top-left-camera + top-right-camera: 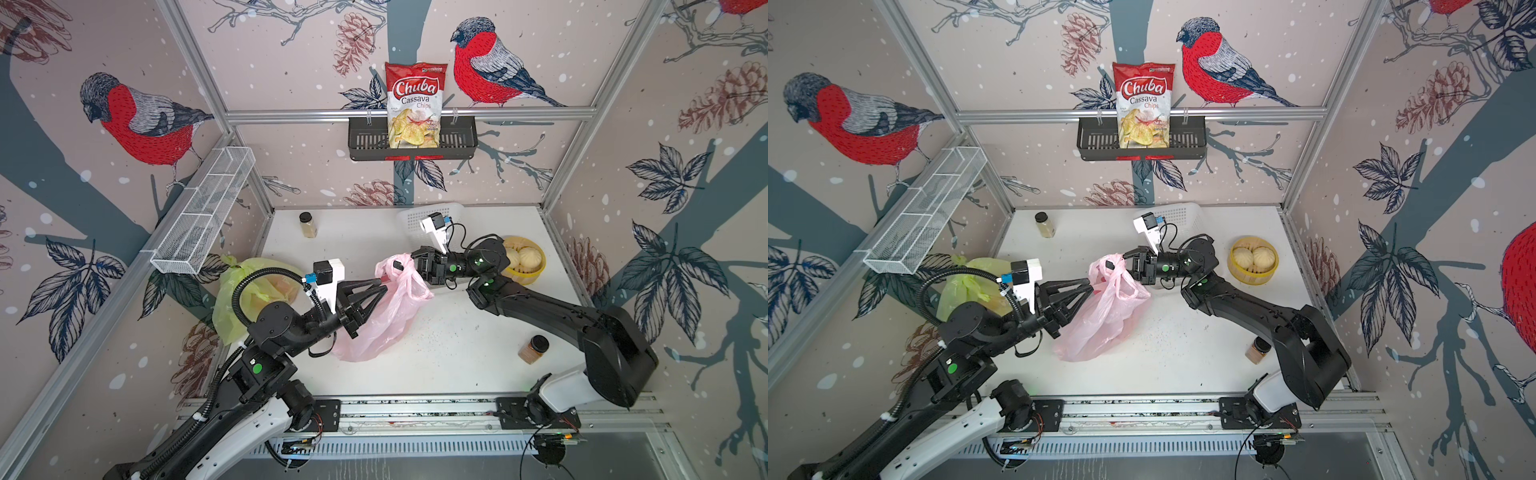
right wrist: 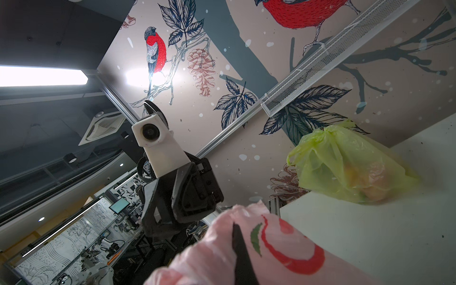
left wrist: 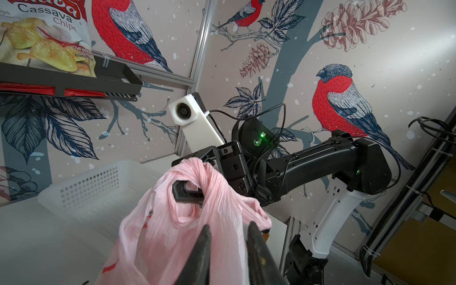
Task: Place the peach into a plastic bag & tie a knot
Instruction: Tie the plastic bag at the center of the board.
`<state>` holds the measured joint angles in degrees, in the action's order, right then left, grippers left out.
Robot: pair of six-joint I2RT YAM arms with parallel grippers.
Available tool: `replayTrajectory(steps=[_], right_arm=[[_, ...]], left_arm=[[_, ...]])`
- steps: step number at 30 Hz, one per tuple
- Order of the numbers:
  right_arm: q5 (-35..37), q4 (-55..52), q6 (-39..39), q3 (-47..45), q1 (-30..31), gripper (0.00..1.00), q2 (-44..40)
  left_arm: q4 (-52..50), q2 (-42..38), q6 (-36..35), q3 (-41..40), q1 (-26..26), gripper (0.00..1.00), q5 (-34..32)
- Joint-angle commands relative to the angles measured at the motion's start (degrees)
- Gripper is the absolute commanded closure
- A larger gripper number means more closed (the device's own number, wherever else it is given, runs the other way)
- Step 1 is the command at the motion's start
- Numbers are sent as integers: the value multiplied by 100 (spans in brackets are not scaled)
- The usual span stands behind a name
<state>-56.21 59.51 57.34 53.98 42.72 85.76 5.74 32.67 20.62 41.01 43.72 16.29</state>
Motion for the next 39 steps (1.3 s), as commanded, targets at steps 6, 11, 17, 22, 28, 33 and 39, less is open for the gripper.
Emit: replayTrajectory(steps=[6, 11, 17, 22, 28, 33, 39], right_arm=[[-76, 4, -80, 138, 85, 100, -41], [-75, -121, -137, 166, 110, 100, -107], [-75, -221, -226, 192, 149, 100, -112], [-75, -219, -223, 201, 149, 100, -111], [-77, -241, -228, 245, 195, 100, -118], [-75, -264, -245, 269, 216, 100, -130], [-75, -325, -285, 280, 245, 100, -134]], left_arm=[[1185, 767, 868, -295, -24, 75, 128], [2044, 637, 1319, -724, -234, 65, 356], [2844, 653, 1998, -954, -719, 73, 1231], [3118, 651, 2284, -1018, -762, 72, 1392], [3229, 700, 2448, -1066, -828, 59, 1414], [3467, 863, 2776, -1020, -907, 64, 1681], [3286, 993, 2903, -997, -1056, 71, 1642]])
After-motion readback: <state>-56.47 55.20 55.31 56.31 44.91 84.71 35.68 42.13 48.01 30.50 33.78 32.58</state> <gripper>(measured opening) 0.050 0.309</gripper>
